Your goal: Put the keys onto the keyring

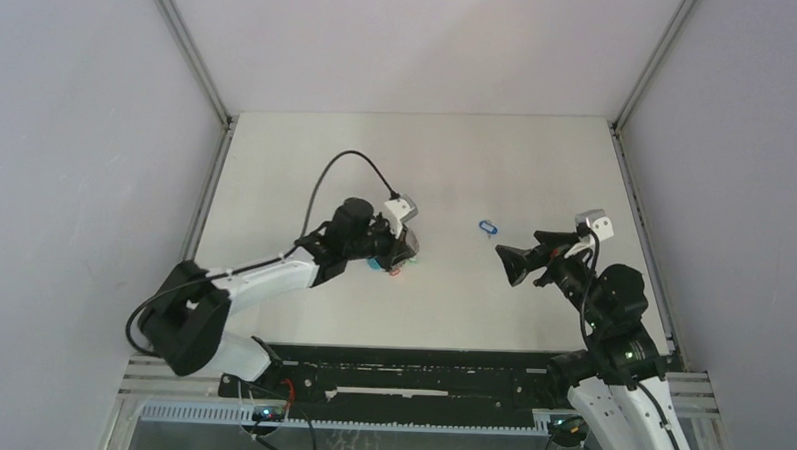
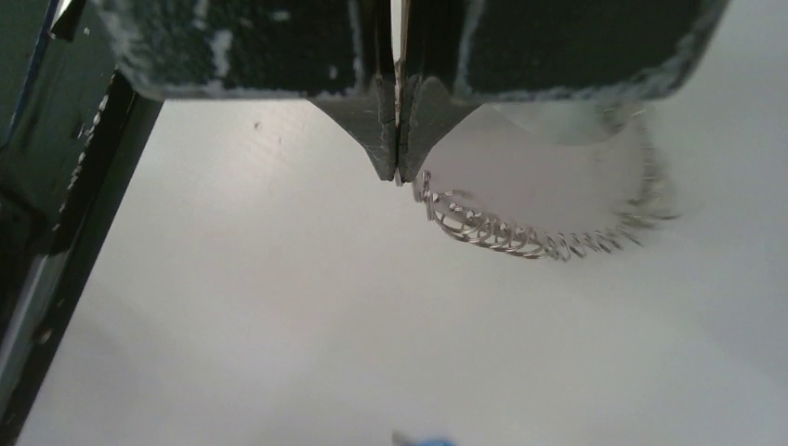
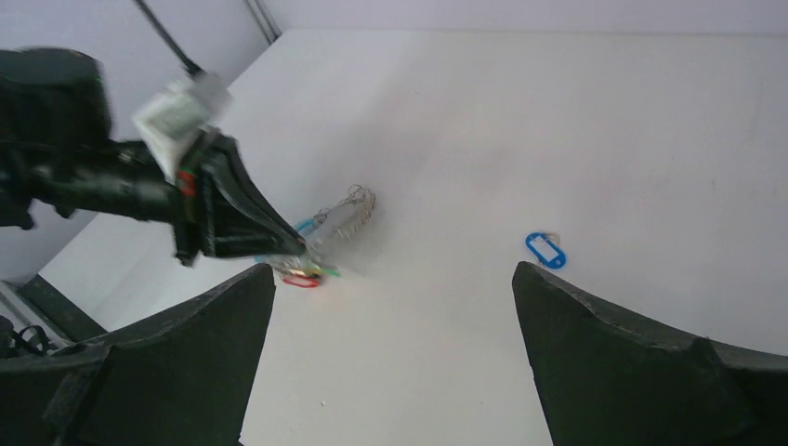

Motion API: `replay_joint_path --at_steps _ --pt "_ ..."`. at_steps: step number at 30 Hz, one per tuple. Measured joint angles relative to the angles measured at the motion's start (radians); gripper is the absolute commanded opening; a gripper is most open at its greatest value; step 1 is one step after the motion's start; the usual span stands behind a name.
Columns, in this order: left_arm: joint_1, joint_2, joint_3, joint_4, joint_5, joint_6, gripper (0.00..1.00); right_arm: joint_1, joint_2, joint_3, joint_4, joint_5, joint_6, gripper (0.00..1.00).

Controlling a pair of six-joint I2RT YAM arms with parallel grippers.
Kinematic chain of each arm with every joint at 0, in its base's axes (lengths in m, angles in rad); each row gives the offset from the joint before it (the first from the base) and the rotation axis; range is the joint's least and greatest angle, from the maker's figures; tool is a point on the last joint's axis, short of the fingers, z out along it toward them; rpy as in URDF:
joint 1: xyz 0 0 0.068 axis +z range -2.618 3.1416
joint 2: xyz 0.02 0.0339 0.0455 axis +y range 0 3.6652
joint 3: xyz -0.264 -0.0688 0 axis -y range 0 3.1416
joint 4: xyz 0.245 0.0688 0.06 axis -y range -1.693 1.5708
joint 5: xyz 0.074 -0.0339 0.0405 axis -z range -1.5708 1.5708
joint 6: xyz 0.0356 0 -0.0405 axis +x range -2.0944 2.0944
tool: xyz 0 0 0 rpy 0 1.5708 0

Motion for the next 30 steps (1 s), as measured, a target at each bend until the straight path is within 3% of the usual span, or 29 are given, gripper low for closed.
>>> replay_joint_path --at_steps 6,11,13,14,16,24,28,30 --pt "-0.068 0.170 0.071 -0.142 -0.070 0.035 0.01 0.000 -0.080 0.000 -0.017 0.002 0.006 1.00" --pt "-0.084 0.210 0.084 -0.198 -0.142 0.058 0.15 0.000 -0.097 0.000 -0.024 0.001 0.008 1.00" --pt "-0.084 0.211 0.084 -0.213 -0.177 0.064 0.23 0.000 -0.098 0.000 -0.030 0.000 0.013 1.00" --pt "-0.084 0.208 0.084 -0.213 -0.187 0.065 0.40 0.000 -0.098 0.000 -0.035 0.000 0.015 1.00" --pt "-0.084 0.190 0.081 -0.214 -0.213 0.062 0.53 0.000 -0.098 0.000 -0.046 0.002 0.021 1.00" --pt "-0.066 -0.083 0.023 -0.196 -0.296 0.014 0.78 0.000 -0.108 0.024 -0.135 0.067 0.024 1.00" --pt "0.021 -0.281 -0.066 -0.192 -0.343 -0.061 0.99 0.000 -0.136 0.064 -0.191 0.126 0.022 1.00" --pt "0.066 -0.380 -0.104 -0.207 -0.390 -0.096 1.00 0.000 -0.164 0.082 -0.210 0.158 0.019 1.00"
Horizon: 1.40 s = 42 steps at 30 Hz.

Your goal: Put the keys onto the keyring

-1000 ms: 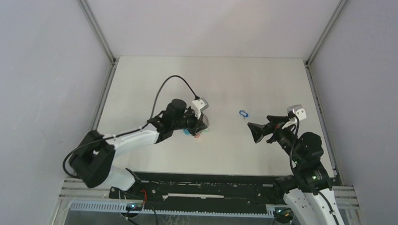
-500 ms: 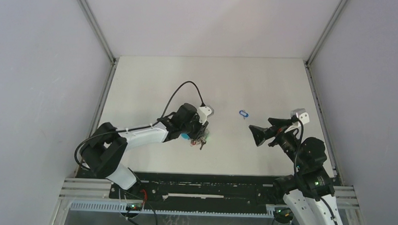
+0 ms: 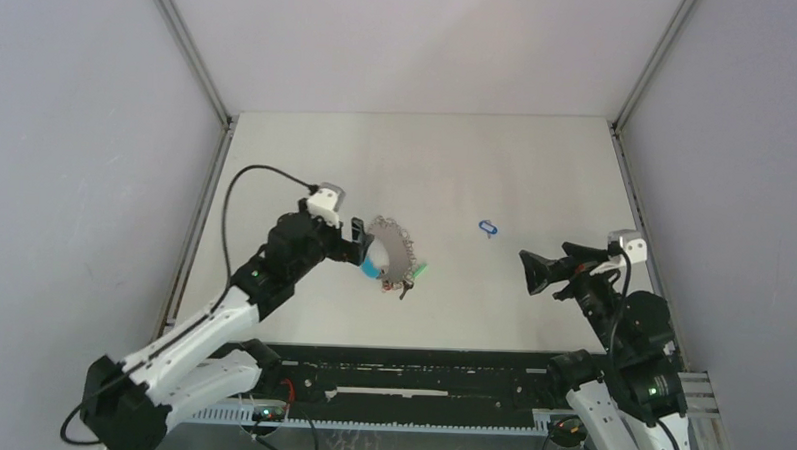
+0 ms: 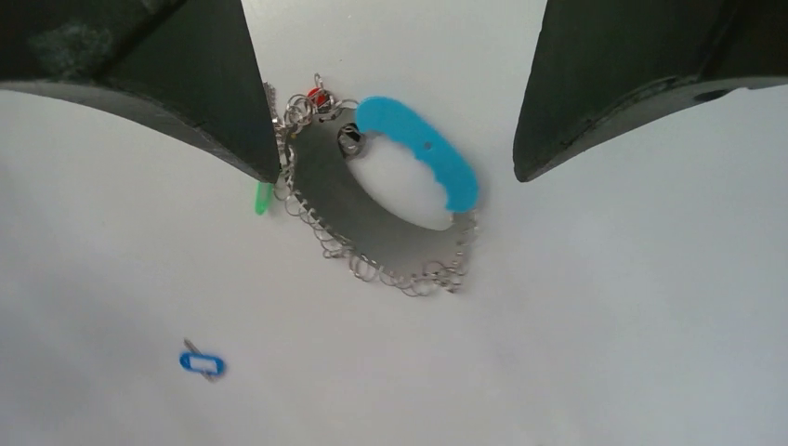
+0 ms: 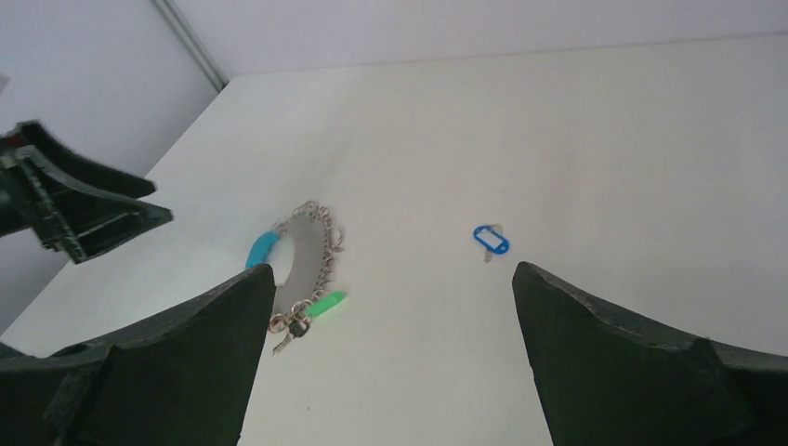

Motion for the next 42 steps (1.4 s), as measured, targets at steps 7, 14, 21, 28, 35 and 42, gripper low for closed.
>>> replay_joint_path --at_steps 7,14,21,28,35,42 --pt "0.023 -0.345 -0.071 -0.079 -0.117 -0.138 1.00 0.000 -0.060 0.075 -0.090 0.113 -0.029 1.00" --pt "0.023 -0.608 -0.028 -0.313 -0.185 -0.188 1.00 0.000 -0.106 0.087 -0.153 0.185 -0.048 1.00" --pt "0.023 -0.893 0.051 -0.498 -0.255 -0.177 1.00 0.000 -0.123 0.083 -0.161 0.189 -0.046 1.00" --pt "0.023 -0.969 0.046 -0.589 -0.292 -0.167 1.00 0.000 -0.123 0.069 -0.171 0.182 -0.040 1.00" --pt "0.023 -0.969 0.037 -0.632 -0.269 -0.163 1.00 0.000 -0.124 0.068 -0.192 0.186 -0.038 1.00" --pt "0.023 -0.969 0.028 -0.647 -0.264 -0.164 1.00 0.000 -0.124 0.064 -0.198 0.186 -0.036 1.00"
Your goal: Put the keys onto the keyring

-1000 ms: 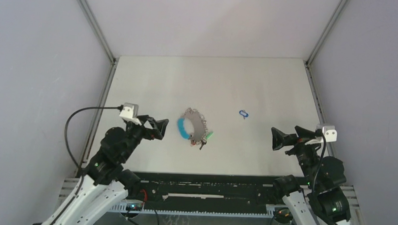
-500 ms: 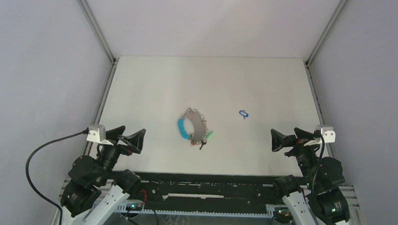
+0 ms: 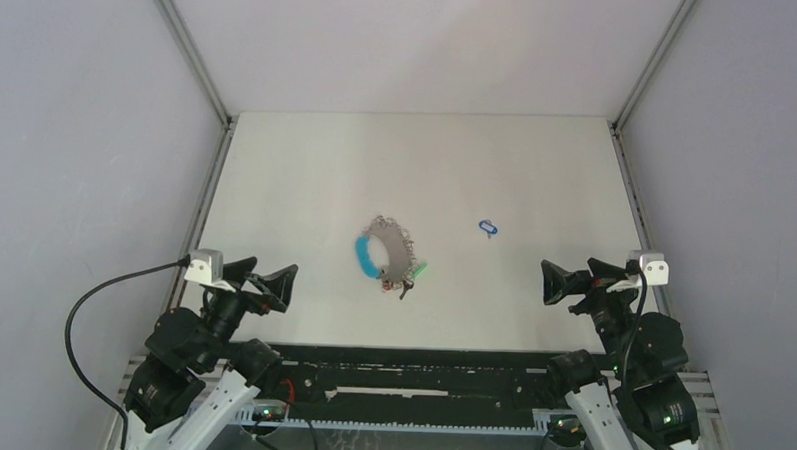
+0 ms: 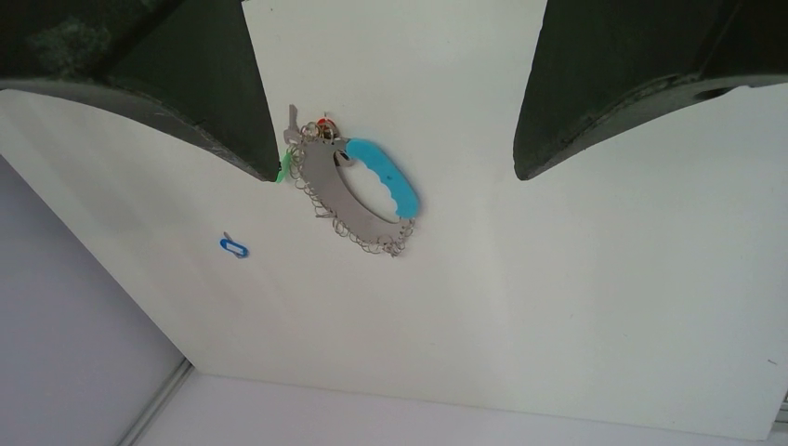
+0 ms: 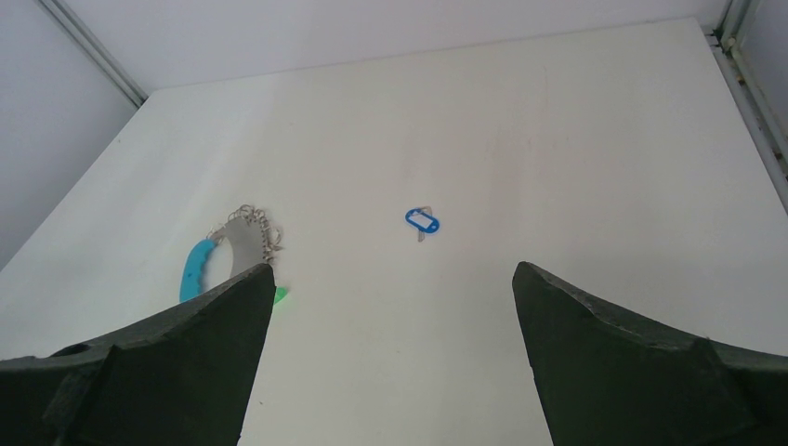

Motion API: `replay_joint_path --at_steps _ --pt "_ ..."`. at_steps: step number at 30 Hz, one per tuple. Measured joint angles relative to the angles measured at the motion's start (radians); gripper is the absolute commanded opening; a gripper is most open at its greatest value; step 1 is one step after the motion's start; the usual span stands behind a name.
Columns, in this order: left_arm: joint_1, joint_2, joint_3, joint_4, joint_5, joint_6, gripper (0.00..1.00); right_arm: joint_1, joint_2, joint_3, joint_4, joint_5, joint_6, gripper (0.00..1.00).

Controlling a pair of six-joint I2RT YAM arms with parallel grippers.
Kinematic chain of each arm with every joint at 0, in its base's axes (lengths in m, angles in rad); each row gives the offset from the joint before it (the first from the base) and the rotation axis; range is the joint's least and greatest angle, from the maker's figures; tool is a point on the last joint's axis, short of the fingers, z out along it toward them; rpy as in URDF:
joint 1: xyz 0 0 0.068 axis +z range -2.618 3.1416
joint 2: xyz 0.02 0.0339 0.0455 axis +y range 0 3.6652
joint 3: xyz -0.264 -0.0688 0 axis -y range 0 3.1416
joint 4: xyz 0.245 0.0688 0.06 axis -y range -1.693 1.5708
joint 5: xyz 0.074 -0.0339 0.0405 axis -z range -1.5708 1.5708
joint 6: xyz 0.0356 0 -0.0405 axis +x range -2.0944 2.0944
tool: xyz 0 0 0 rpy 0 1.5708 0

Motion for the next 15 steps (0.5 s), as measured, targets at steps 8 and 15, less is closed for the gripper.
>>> replay_joint_path --at_steps 8,15 --pt "0.000 0.000 0.000 -0.003 0.003 0.000 1.00 0.000 0.000 0.000 0.000 0.000 0.000 1.00" --pt "0.000 0.000 0.000 -0.003 0.007 0.001 1.00 0.000 0.000 0.000 0.000 0.000 0.000 1.00"
